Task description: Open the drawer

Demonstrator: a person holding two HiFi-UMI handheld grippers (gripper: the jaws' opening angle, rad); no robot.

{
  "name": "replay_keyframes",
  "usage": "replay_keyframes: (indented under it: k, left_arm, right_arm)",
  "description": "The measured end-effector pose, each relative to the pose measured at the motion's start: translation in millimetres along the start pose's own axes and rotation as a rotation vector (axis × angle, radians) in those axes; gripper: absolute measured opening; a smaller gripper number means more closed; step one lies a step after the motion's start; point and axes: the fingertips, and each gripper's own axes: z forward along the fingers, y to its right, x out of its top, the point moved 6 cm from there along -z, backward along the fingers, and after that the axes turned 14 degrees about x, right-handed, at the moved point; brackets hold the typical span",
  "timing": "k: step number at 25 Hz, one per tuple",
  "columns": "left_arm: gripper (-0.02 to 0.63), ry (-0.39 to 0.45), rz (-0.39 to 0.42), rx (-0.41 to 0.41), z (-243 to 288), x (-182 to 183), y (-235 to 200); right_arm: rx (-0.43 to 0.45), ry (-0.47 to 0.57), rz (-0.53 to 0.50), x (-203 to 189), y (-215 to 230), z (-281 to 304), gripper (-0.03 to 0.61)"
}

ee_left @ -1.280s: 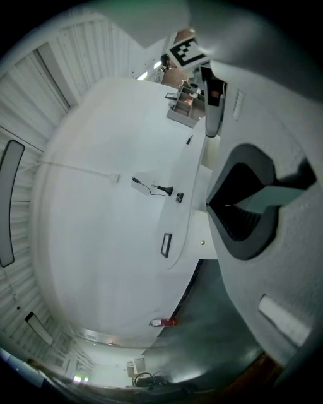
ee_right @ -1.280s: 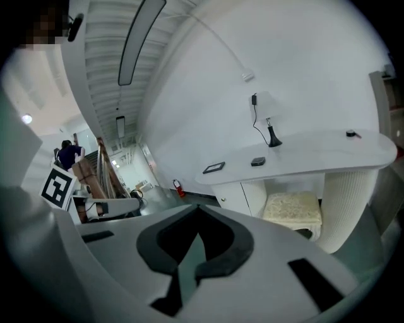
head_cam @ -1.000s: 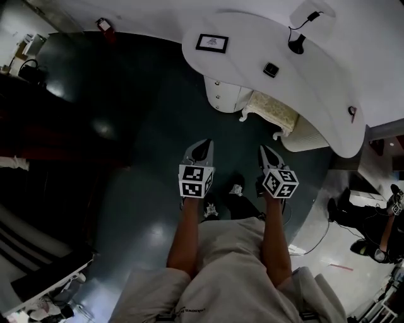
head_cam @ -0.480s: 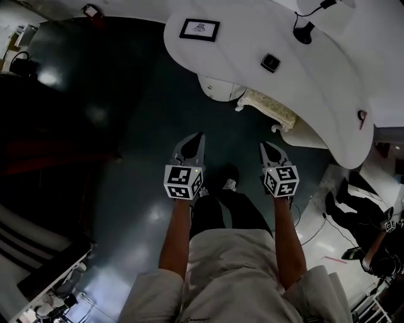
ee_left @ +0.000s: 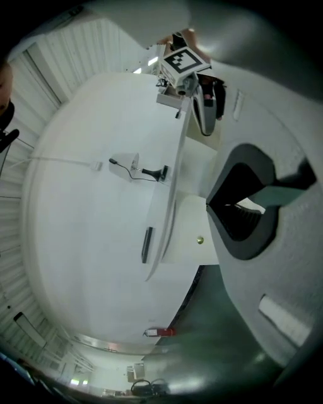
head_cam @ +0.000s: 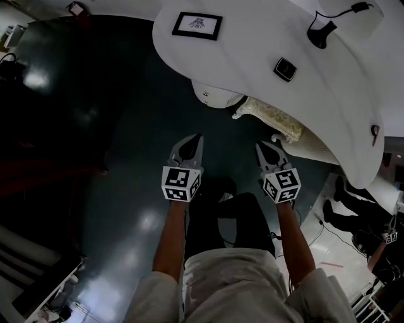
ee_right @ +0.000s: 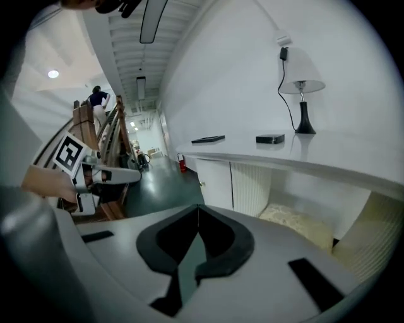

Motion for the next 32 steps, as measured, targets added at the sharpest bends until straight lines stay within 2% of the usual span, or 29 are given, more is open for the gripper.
replay_keyframes:
  k: [4, 10, 13, 17, 22, 24, 26, 29, 32]
  left_arm:
    - [0.009, 0.011, 0.011, 0.03, 61.5, -48.5, -31.9]
    - [0.009, 0.049, 0.036, 0.026, 137.1, -112.9, -55.9]
    - [0.009, 0.101, 0.063, 0.027, 170.3, -141.4, -62.5]
    - [0.009, 0.179, 0.051, 0.043, 218.5, -173.2, -81.4]
    - [0.009, 0.207, 0.126, 0.027, 255.6, -210.8, -88.8]
    - [0.009, 0.2, 0.14, 0.024, 263.7, -224.3, -86.1]
    - [0.009, 0.184, 0.132, 0.042, 273.5, -233.5, -87.7]
    - [0.009, 0.171, 0.124, 0.051, 286.9, -232.3, -84.4]
    - [0.009, 0.15, 0.13, 0.023, 294.3, -230.6, -77.5]
  right_arm:
    - [-0.042, 0.096, 0.015, -27.3, 32.6, 57.9, 0.015]
    - [-0.019, 0.117, -0.098, -69.5, 69.2, 133.1, 0.015]
    - [-0.037, 0.159, -0.11, -93.0, 89.7, 157.9, 0.015]
    - [-0.051, 0.212, -0.096, -124.9, 115.5, 195.8, 0.015]
    - [-0.012, 0.243, -0.181, -144.5, 113.1, 230.1, 0.015]
    - [0.027, 0.27, -0.148, -151.1, 105.9, 234.5, 0.015]
    - [0.061, 0.315, -0.073, -152.7, 101.6, 242.8, 0.015]
    - [0.053, 0.35, -0.003, -138.7, 100.3, 255.3, 0.015]
    - [0.039, 0.344, 0.046, -123.0, 95.6, 260.8, 0.015]
